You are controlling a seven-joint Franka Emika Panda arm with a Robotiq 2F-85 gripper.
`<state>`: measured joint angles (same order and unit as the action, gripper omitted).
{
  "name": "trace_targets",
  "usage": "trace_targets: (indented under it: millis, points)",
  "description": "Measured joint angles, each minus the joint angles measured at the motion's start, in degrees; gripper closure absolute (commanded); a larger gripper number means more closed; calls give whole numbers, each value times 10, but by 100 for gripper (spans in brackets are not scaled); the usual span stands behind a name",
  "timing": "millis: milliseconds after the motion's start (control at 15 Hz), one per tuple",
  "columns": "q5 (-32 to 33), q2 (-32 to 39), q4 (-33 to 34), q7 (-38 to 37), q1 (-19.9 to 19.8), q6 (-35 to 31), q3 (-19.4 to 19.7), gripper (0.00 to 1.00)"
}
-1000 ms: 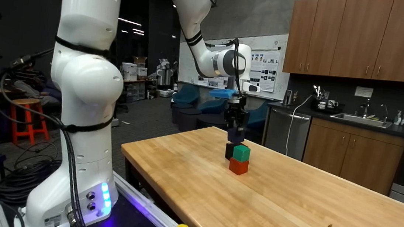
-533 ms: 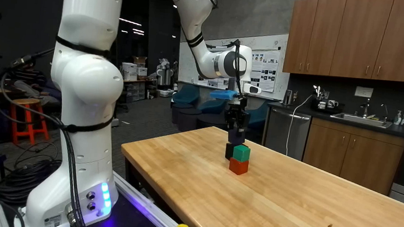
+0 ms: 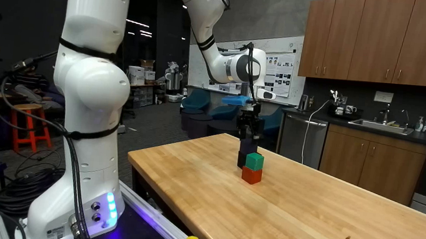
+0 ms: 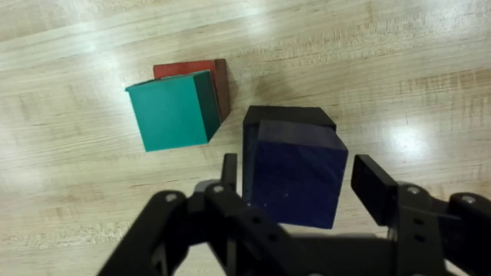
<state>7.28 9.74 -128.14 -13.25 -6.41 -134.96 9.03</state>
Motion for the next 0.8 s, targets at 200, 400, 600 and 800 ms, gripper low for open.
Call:
trace_targets:
  millis: [200,400,600,800]
  points:
    - [0,0,0,0,0,0,0,0]
    - [0,-2,0,0,1,0,0,0]
    - [-6,-10,-1,3,1,1,-4,0]
    - [-9,-27,-6,5,1,4,-11,0]
